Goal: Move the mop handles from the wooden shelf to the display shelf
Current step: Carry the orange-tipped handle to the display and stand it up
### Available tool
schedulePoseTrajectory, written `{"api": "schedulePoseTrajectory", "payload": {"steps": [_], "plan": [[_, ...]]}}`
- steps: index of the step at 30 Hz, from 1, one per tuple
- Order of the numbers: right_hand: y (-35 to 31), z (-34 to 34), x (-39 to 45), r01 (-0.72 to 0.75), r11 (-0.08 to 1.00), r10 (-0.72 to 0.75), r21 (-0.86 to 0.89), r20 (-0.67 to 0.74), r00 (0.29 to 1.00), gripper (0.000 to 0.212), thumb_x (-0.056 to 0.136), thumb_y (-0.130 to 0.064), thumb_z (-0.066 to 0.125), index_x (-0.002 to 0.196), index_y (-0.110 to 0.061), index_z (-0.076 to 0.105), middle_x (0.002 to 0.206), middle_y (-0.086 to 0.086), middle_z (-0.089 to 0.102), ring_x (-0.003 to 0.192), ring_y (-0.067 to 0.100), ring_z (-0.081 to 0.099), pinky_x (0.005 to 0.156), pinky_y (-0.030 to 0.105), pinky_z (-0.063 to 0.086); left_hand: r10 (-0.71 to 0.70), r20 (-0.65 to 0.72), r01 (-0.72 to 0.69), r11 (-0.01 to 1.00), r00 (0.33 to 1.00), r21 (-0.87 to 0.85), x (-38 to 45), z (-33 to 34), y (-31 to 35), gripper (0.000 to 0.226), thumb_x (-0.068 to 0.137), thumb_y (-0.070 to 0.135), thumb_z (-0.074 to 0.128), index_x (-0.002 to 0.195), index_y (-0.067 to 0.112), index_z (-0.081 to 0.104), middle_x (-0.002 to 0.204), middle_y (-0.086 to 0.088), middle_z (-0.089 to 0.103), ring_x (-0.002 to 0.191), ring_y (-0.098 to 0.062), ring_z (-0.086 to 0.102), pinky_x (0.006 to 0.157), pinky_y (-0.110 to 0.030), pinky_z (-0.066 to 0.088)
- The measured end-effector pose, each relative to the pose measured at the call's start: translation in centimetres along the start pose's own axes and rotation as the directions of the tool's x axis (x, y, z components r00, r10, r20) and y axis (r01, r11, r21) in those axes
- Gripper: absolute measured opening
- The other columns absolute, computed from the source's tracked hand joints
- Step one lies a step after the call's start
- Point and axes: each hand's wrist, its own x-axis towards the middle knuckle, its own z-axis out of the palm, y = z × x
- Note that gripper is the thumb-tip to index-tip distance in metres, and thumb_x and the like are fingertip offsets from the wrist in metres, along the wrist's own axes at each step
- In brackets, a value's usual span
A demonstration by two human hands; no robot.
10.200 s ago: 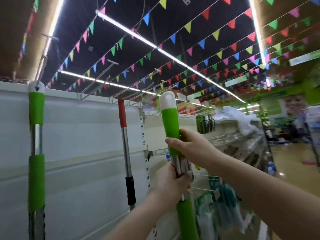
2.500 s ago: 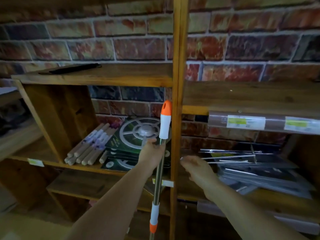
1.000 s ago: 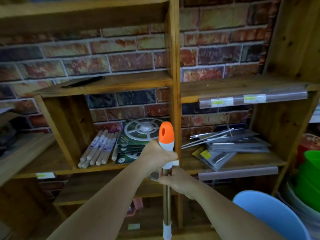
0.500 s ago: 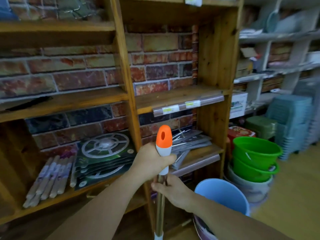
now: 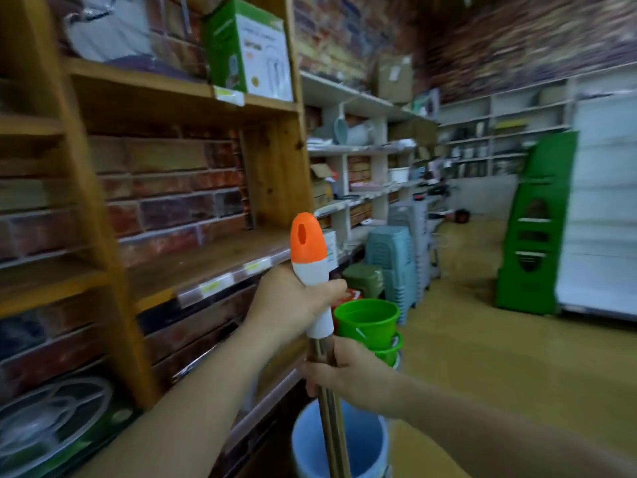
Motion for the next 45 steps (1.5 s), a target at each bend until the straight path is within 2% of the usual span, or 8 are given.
{"api": "schedulePoseTrajectory", "payload": {"steps": [5,12,19,25,27,34,38,45], "plan": [[0.9,-5.6,-4.4,-0.106,0.994,0.102,-0.019,-0.162,0.981,0.020,0.091,-0.012,0.054,0.073,-0.017,0.049,0.061,-0.010,0.054,0.058,-0.001,0.048,0.061,0.016,0.040,0.092,0.122,-0.074,0.987,0.988,-0.141,1.0,6.2,3.1,0.030,0.068,0.024,0.079,0.076,-0.002,0.066,0.079,-0.018,0.071,0.076,-0.030,0.068,0.076,-0.048,0.055],[2.5,-15.0,-12.0,-0.234,0.972,0.231,0.039,-0.370,0.900,0.022,0.093,-0.014,0.053,0.073,-0.018,0.044,0.069,0.003,0.049,0.063,0.007,0.049,0.062,0.019,0.041,0.247,0.299,-0.160,0.944,0.922,-0.287,1.8,17.3,9.5,0.023,0.076,0.019,0.073,0.057,0.013,0.062,0.060,-0.001,0.067,0.062,-0.019,0.064,0.065,-0.035,0.052],[3.5,-25.0,-20.2,-0.247,0.966,0.250,0.078,-0.527,0.812,0.028,0.093,-0.012,0.052,0.069,-0.026,0.048,0.066,-0.004,0.053,0.060,0.005,0.051,0.056,0.011,0.043,0.376,0.345,-0.232,0.891,0.860,-0.391,1.5,28.9,17.3,0.019,0.073,0.017,0.075,0.060,0.010,0.064,0.058,-0.007,0.069,0.065,-0.026,0.066,0.069,-0.043,0.056],[4.7,-32.7,-26.6,-0.288,0.956,0.256,0.057,-0.642,0.722,0.021,0.091,-0.017,0.053,0.071,-0.022,0.048,0.065,-0.003,0.055,0.063,0.007,0.054,0.066,0.018,0.045,0.474,0.423,-0.240,0.834,0.772,-0.498,1.0,37.7,23.7,0.012,0.058,0.024,0.076,0.051,0.025,0.067,0.052,0.001,0.067,0.058,-0.027,0.065,0.066,-0.045,0.055],[5.2,-35.0,-28.3,-0.296,0.953,0.254,0.057,-0.680,0.688,0.020,0.091,-0.018,0.053,0.072,-0.022,0.048,0.065,-0.003,0.055,0.062,0.007,0.054,0.067,0.020,0.045,0.498,0.440,-0.231,0.815,0.747,-0.531,0.9,40.5,25.5,0.017,0.058,0.023,0.076,0.050,0.014,0.064,0.052,0.000,0.067,0.057,-0.026,0.065,0.065,-0.043,0.055],[8.2,-42.4,-33.0,-0.312,0.943,0.273,0.115,-0.803,0.530,0.020,0.091,-0.018,0.054,0.072,-0.021,0.048,0.063,-0.003,0.054,0.058,0.005,0.054,0.062,0.017,0.047,0.566,0.518,-0.158,0.758,0.642,-0.632,1.5,49.9,30.6,0.020,0.051,0.026,0.073,0.053,0.010,0.060,0.046,0.001,0.064,0.053,-0.023,0.062,0.059,-0.034,0.052],[9.3,-46.2,-35.2,-0.407,0.906,0.289,0.114,-0.871,0.399,0.020,0.092,-0.021,0.052,0.073,-0.017,0.048,0.064,-0.002,0.054,0.056,0.002,0.053,0.056,0.009,0.044,0.633,0.549,-0.124,0.709,0.546,-0.694,2.6,55.6,32.9,0.023,0.067,0.015,0.076,0.051,0.010,0.060,0.046,0.000,0.063,0.054,-0.023,0.060,0.059,-0.033,0.049],[10.0,-52.4,-40.5,-0.434,0.891,0.239,0.136,-0.952,0.192,0.023,0.094,-0.019,0.051,0.072,-0.014,0.050,0.062,-0.001,0.055,0.054,0.005,0.054,0.060,0.018,0.047,0.775,0.522,-0.114,0.590,0.356,-0.799,1.3,63.6,39.2,0.022,0.069,0.019,0.075,0.058,0.006,0.060,0.059,-0.009,0.065,0.054,-0.020,0.058,0.056,-0.030,0.046]]}}
